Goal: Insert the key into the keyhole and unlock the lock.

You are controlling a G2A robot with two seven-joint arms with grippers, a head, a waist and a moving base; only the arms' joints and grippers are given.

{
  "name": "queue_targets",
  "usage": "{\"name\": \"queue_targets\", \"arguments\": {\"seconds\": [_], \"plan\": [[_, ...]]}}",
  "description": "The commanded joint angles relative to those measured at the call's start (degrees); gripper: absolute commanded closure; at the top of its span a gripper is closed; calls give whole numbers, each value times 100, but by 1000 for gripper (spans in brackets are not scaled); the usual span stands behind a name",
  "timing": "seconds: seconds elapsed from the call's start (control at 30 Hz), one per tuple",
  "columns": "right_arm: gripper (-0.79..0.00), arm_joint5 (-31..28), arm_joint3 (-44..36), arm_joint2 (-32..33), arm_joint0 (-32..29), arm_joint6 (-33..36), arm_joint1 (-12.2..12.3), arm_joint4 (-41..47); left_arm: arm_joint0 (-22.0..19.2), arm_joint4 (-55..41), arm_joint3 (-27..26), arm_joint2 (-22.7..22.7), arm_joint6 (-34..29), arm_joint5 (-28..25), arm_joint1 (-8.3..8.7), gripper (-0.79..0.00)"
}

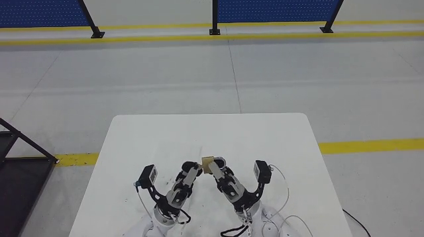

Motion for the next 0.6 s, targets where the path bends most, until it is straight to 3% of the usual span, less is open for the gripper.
{"name": "queue_targets", "arguments": {"seconds": [0.0,0.33,0.57], "plan": [[0,12,-18,11,0,53,4,41,-4,-4,8,9,0,0,13,-139],[0,77,-72,34,5,248,13,136,-15,-18,47,9,0,0,48,0],[0,139,-87,37,11,410,21,142,-31,51,86,-21,0,0,47,0]]}}
